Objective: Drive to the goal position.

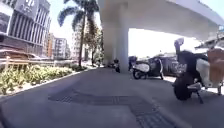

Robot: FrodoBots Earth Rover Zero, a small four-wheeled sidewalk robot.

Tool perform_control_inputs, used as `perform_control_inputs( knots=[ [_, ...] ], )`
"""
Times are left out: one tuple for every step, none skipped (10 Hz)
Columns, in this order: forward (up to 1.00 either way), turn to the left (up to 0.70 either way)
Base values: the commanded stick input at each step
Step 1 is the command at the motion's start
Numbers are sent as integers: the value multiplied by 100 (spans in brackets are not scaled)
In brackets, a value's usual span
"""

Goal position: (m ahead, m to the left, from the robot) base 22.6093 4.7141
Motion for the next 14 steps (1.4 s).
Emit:
perform_control_inputs(
  knots=[
    [70, 2],
    [70, 14],
    [70, 14],
    [70, 2],
    [70, 0],
    [70, 0],
    [70, 0],
    [70, 0],
    [70, 0],
    [70, 0],
    [70, 0],
    [70, 0],
    [70, 0],
    [70, 0]
  ],
)
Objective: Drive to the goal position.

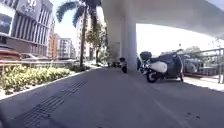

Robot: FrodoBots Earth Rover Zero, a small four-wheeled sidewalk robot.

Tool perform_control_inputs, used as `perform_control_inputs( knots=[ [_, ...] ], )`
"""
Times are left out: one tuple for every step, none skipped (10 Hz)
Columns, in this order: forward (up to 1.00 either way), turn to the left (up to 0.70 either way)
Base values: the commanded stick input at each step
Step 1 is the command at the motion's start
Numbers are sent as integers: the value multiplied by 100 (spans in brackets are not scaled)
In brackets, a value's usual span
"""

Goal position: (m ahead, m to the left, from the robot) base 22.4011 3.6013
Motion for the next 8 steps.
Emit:
perform_control_inputs(
  knots=[
    [70, 0],
    [70, 0],
    [70, 0],
    [70, 0],
    [70, 0],
    [70, 0],
    [70, 0],
    [70, 0]
  ],
)
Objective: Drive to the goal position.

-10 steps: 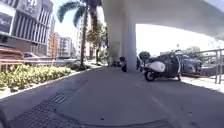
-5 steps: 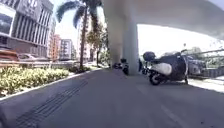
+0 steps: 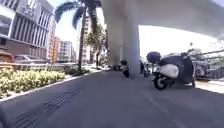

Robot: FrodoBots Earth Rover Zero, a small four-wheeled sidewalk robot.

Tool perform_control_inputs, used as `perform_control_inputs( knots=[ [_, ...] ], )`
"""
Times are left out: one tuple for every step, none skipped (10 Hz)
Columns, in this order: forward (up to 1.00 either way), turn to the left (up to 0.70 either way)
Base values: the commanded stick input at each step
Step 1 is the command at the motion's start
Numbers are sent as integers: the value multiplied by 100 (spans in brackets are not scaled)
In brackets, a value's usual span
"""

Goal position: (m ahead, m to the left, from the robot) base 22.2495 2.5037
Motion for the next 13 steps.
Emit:
perform_control_inputs(
  knots=[
    [70, 0],
    [70, 0],
    [70, 0],
    [70, 0],
    [70, 0],
    [70, 0],
    [70, 0],
    [70, 0],
    [70, 0],
    [70, 0],
    [70, 0],
    [70, 0],
    [70, 0]
  ],
)
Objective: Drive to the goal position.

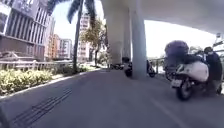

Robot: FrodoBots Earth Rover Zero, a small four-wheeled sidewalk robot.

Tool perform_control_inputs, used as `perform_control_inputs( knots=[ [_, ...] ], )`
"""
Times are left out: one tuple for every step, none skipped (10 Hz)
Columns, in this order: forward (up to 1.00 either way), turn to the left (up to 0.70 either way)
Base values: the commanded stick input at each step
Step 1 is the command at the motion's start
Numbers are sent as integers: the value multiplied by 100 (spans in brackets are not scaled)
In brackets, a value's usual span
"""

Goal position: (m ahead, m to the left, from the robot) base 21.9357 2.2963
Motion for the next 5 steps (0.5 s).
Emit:
perform_control_inputs(
  knots=[
    [70, 0],
    [70, 0],
    [70, 0],
    [70, 0],
    [70, 0]
  ],
)
